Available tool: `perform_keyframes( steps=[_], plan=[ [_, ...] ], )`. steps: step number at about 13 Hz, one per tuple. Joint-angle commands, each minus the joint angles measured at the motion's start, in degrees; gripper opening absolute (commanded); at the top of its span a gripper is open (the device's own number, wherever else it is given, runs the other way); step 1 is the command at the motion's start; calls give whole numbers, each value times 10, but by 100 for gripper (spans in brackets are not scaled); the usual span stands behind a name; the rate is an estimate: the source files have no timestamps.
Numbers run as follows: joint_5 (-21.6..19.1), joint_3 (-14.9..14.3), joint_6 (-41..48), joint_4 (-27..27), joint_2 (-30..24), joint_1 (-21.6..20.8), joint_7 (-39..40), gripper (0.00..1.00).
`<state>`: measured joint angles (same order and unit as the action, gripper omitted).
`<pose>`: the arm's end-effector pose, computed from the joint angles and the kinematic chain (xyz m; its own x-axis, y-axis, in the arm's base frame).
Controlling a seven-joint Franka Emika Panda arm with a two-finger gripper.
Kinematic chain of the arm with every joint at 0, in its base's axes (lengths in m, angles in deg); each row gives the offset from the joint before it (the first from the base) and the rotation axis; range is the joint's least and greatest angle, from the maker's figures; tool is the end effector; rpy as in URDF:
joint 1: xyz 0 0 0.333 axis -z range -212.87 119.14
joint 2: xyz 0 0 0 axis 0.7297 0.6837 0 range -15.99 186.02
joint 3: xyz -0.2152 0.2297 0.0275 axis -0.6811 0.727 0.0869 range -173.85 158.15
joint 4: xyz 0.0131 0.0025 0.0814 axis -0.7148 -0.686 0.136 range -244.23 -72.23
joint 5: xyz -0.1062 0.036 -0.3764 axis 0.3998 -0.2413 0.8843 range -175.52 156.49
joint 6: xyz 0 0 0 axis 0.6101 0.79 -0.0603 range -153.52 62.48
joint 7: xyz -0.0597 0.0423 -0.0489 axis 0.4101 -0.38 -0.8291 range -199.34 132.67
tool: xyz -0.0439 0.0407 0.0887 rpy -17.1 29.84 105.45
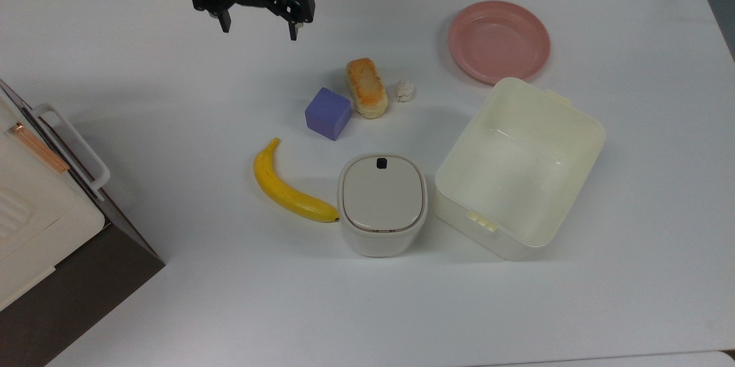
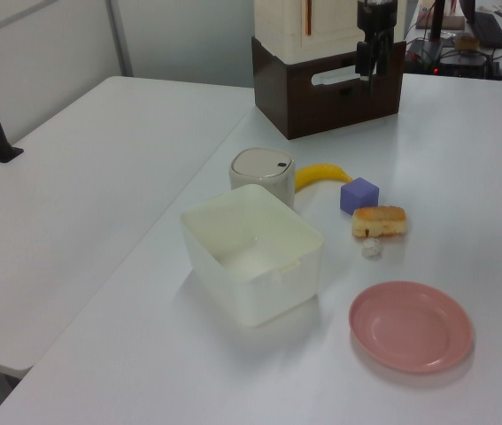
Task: Open the trash can
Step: 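Move the gripper toward the small white trash can's lid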
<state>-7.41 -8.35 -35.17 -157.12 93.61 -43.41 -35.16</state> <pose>0.6051 -0.0451 0.5566 0.9952 -0.0964 -0.0134 -0.0959 -0.9947 0.0381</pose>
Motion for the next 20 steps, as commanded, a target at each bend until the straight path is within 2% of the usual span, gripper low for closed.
perform_keyframes(
  steps=[1, 7, 12, 15, 20],
  plan=[
    [3, -4, 9, -6, -6, -3, 24, 100],
    [3, -3, 9, -18, -6, -6, 38, 100],
    [6, 3, 9, -56, -7, -15, 48, 100],
    [11, 3, 7, -86, -3, -40, 61, 100],
    [11, 3, 6, -83, -2, -40, 61, 100]
  ],
)
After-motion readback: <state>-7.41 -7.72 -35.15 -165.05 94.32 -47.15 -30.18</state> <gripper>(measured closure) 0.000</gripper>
